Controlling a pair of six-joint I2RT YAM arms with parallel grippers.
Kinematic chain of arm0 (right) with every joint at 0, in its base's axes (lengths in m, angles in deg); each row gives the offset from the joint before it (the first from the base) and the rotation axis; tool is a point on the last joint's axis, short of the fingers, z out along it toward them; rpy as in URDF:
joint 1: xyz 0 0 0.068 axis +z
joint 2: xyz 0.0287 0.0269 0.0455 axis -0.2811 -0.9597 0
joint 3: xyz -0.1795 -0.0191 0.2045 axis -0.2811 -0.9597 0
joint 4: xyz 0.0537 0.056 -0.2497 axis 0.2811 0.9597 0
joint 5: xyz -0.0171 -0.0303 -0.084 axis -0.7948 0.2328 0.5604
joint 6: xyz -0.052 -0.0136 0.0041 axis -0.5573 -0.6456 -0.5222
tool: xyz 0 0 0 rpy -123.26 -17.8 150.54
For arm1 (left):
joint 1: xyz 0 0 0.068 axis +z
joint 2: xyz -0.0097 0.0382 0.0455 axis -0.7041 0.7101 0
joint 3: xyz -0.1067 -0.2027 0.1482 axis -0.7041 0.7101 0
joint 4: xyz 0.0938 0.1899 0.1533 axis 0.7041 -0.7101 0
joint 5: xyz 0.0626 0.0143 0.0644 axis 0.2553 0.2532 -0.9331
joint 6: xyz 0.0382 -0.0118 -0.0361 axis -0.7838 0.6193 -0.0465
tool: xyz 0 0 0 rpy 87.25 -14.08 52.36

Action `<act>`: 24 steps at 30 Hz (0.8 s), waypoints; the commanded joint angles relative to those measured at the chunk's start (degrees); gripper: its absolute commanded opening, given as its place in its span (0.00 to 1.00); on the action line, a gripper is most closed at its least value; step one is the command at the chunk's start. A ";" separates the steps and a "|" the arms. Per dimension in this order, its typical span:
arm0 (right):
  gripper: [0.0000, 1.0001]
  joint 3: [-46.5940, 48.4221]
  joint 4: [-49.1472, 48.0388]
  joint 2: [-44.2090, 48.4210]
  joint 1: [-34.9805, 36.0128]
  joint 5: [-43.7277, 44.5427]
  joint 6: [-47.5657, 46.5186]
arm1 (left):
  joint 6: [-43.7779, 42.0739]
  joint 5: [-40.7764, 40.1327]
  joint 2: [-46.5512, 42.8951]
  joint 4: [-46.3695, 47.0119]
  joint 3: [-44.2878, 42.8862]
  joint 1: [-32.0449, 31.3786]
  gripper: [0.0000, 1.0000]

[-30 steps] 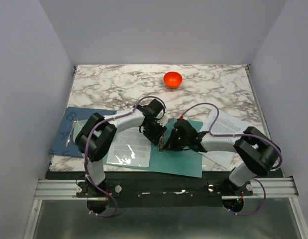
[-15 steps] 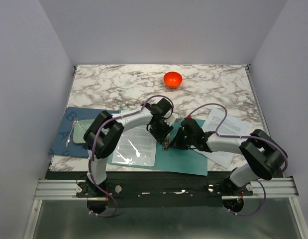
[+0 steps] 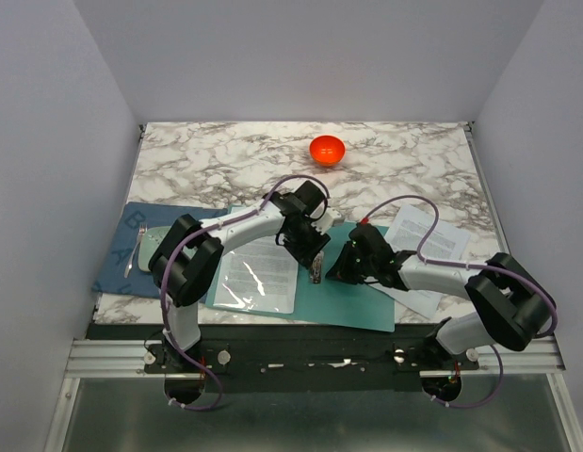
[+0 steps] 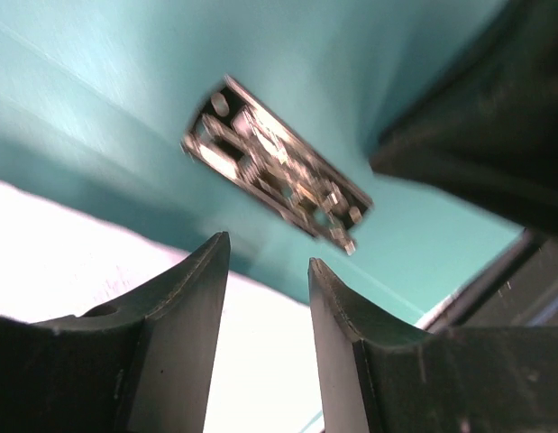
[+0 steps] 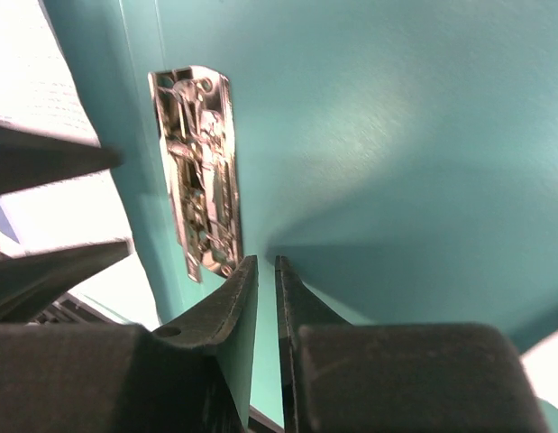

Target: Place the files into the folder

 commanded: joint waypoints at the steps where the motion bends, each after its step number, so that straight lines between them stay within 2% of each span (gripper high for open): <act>1: 0.20 -3.14 6.27 0.41 -0.37 3.17 -2.66 | 0.96 3.18 -5.69 -2.10 4.36 -0.38 0.52; 6: 0.17 -3.06 2.49 -1.08 -0.37 1.15 -2.75 | 2.54 4.76 -6.93 0.89 8.76 -0.38 0.45; 17: 0.15 -1.38 -0.77 -3.19 -0.28 -0.52 -3.54 | 6.76 8.36 -5.44 4.67 7.53 -0.46 0.33; 19: 0.17 -2.00 -2.08 -3.37 -0.28 -0.96 -3.54 | 7.02 8.98 -5.26 5.03 7.62 -0.46 0.33; 20: 0.22 -2.52 -2.61 -3.55 -0.28 -1.48 -3.63 | 7.11 9.33 -5.17 5.11 7.71 -0.55 0.33; 22: 0.26 -3.05 -4.02 -3.46 -0.02 -1.93 -3.71 | 7.29 9.42 -4.91 5.38 8.06 -0.46 0.33; 24: 0.31 -3.06 -4.63 -3.46 0.16 -1.75 -3.89 | 7.72 9.42 -4.82 5.99 8.94 -0.46 0.36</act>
